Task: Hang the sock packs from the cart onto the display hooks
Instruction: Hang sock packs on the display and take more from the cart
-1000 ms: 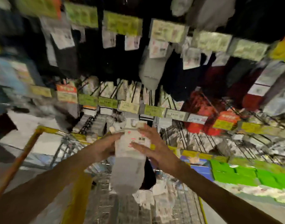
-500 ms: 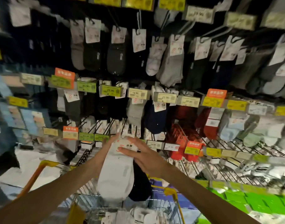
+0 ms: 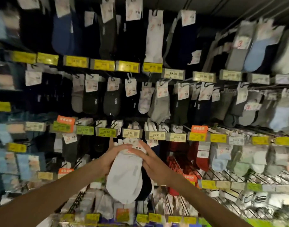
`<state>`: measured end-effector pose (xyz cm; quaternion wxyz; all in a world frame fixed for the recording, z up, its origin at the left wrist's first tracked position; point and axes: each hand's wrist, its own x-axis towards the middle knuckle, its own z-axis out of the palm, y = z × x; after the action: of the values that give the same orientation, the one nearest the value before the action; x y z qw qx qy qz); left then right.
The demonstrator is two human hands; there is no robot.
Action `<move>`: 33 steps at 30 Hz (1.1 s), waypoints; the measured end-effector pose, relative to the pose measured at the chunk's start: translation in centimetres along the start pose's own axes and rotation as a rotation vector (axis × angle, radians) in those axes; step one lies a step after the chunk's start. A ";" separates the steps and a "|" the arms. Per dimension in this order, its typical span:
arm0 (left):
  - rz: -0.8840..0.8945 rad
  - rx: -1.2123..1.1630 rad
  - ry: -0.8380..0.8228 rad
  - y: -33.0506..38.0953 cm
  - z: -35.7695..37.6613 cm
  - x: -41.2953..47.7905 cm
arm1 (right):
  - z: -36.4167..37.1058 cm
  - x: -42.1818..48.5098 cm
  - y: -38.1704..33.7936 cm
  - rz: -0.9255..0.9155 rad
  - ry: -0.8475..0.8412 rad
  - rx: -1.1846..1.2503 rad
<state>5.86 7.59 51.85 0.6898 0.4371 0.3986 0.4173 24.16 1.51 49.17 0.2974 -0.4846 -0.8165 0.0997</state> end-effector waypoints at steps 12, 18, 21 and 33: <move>0.317 0.096 -0.070 11.2 6.6 0.6 | -9.7 6.0 -2.4 0.438 0.260 0.802; 0.359 0.203 -0.029 12.0 7.9 0.9 | -10.9 6.5 -4.0 0.307 0.158 0.915; 0.415 0.087 0.042 11.3 8.3 1.7 | -9.8 7.0 -3.5 0.257 0.244 0.995; 0.441 0.216 -0.059 11.4 5.1 6.3 | -8.1 11.1 -2.4 0.316 0.383 1.118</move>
<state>10.00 15.09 62.93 0.5428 0.5967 0.3155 0.4997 23.25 8.72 61.10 0.6299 -0.3796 -0.4907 0.4673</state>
